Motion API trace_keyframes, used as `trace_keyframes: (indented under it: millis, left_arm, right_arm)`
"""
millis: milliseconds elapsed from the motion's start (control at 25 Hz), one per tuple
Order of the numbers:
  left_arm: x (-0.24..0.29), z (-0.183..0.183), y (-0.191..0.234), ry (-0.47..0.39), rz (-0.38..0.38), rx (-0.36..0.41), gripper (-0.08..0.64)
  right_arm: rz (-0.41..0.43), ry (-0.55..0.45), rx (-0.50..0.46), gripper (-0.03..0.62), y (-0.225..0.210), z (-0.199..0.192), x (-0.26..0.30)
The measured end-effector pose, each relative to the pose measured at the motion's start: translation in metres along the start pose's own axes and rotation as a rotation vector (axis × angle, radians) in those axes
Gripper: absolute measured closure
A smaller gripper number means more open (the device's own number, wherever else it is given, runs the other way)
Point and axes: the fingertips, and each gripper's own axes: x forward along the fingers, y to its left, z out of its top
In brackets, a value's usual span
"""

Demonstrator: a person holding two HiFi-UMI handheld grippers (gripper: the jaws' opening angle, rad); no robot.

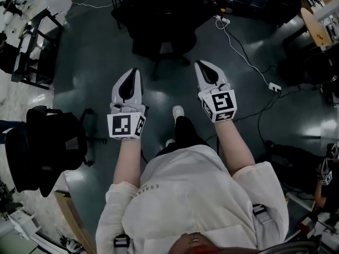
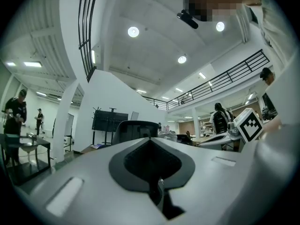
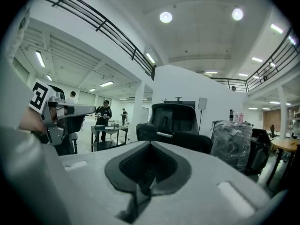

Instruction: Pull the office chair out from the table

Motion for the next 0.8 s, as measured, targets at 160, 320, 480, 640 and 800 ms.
trace_keyframes:
  millis: [160, 320, 480, 640, 800]
  left_arm:
    - [-0.028, 0.004, -0.015, -0.002, -0.018, -0.018, 0.543]
    - [-0.051, 0.006, -0.032, -0.004, -0.035, -0.046, 0.543]
    - [-0.065, 0.006, -0.045, -0.007, -0.035, -0.067, 0.543]
    - [-0.071, 0.006, -0.052, -0.005, -0.012, -0.069, 0.543]
    - [-0.069, 0.012, -0.069, -0.015, -0.045, -0.052, 0.543]
  right_arm:
    - [-0.011, -0.002, 0.030, 0.600, 0.023, -0.002, -0.036]
    - [-0.018, 0.002, 0.056, 0.600, 0.038, -0.007, -0.067]
    - [-0.002, -0.001, 0.054, 0.600, 0.042, -0.011, -0.084]
    - [0.024, 0.011, 0.074, 0.600, 0.044, -0.019, -0.095]
    - [0.051, -0.001, 0.070, 0.600, 0.045, -0.016, -0.104]
